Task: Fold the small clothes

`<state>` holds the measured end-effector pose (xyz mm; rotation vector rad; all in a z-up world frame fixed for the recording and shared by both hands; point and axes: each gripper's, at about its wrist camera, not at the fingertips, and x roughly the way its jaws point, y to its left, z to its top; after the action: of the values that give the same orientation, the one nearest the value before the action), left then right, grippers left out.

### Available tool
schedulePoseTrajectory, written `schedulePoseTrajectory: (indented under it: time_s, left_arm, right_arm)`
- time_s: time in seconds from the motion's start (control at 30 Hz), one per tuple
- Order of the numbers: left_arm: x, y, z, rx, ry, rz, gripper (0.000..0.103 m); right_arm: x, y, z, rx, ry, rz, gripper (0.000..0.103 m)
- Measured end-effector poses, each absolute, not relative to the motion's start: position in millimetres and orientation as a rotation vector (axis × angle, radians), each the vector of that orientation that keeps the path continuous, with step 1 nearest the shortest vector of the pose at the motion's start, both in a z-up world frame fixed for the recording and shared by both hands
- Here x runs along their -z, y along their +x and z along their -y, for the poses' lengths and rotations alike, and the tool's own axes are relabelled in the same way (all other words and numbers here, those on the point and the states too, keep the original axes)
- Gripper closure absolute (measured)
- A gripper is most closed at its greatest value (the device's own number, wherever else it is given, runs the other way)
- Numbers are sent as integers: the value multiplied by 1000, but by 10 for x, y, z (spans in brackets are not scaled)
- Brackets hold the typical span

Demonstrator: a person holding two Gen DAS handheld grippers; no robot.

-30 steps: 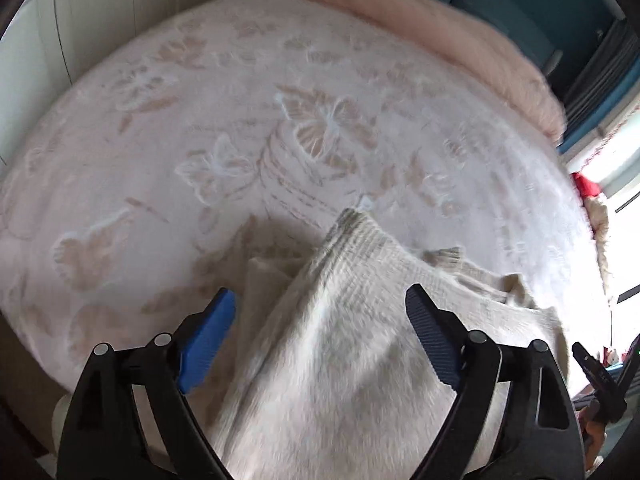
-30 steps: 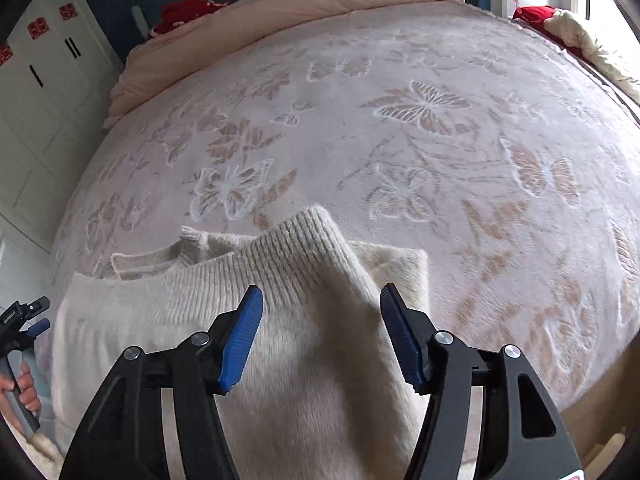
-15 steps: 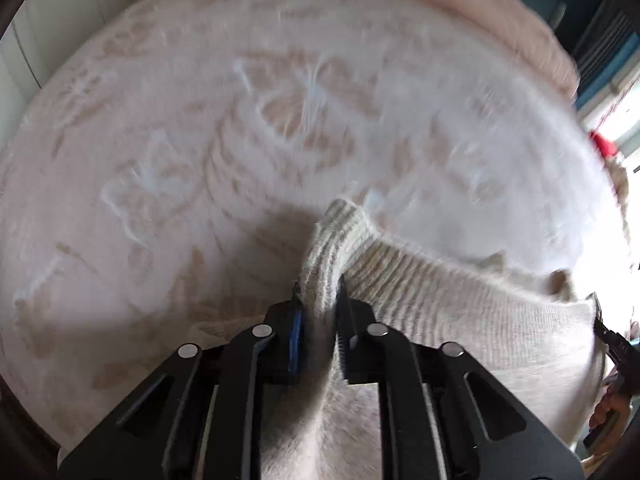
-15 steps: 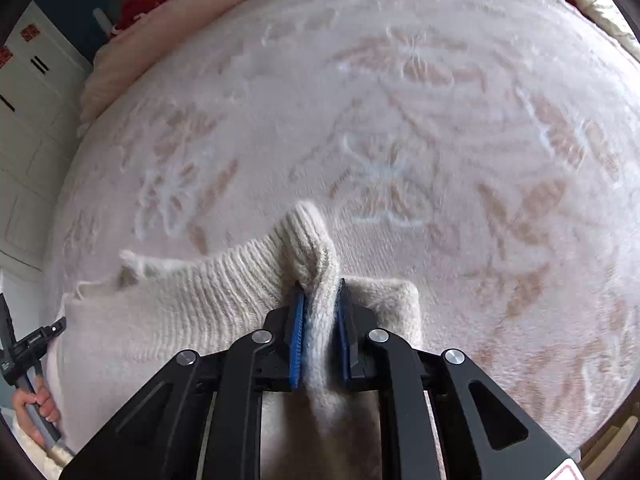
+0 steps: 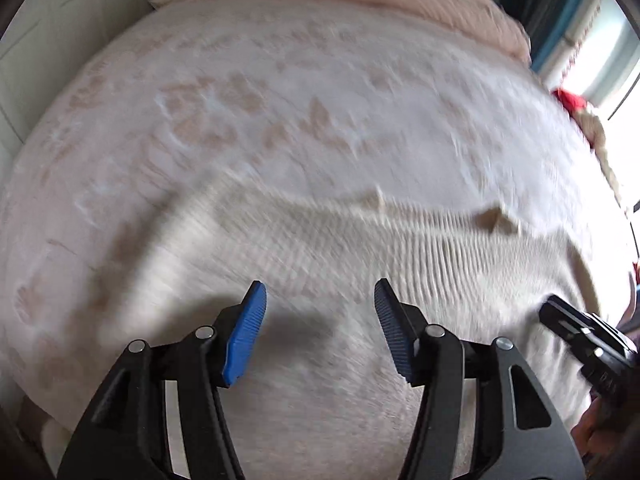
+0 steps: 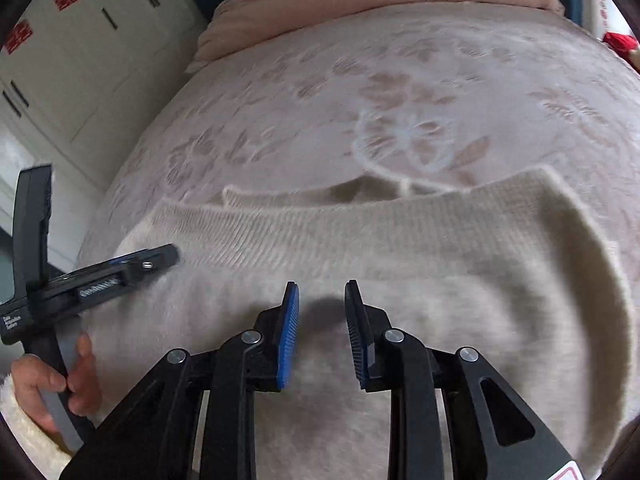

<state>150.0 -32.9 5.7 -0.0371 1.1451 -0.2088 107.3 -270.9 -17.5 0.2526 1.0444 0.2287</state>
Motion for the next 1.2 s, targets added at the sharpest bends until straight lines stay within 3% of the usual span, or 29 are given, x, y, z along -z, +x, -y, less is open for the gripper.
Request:
schedulePoseTrajectory:
  time_s: [0.1, 0.17, 0.27, 0.37, 0.4, 0.47, 0.57, 0.7, 0.93, 1.2]
  left_arm:
    - [124, 1466, 446, 175, 47, -1106, 45]
    - [44, 1489, 396, 187, 37, -1110, 45]
    - [-68, 1546, 162, 145, 42, -1084, 41]
    - [68, 1606, -93, 129, 1, -1110, 41]
    - [54, 1594, -137, 140, -9, -1099, 41]
    - [-83, 1512, -175, 159, -21, -1080, 40]
    - [-352, 1258, -358, 169, -86, -1042, 34]
    - [-451, 875, -760, 125, -170, -1057, 29]
    - [-488, 172, -1310, 65, -350, -1094, 27]
    - [32, -135, -1038, 114, -600, -1222, 26]
  right_arm:
    - [286, 1128, 2577, -210, 178, -1050, 82]
    - [116, 1105, 2772, -189, 234, -1030, 86]
    - [-105, 953, 3243, -51, 204, -950, 84]
    - [256, 927, 3905, 178, 198, -1059, 82]
    - [351, 873, 4096, 173, 262, -1075, 88]
    - [208, 689, 4302, 168, 400, -1023, 90]
    - [7, 495, 4327, 198, 339, -965, 87]
    - [360, 474, 4372, 247, 229, -1071, 89]
    - [-296, 342, 3637, 70, 213, -935, 82]
    - [-64, 726, 2223, -186, 83, -1041, 85]
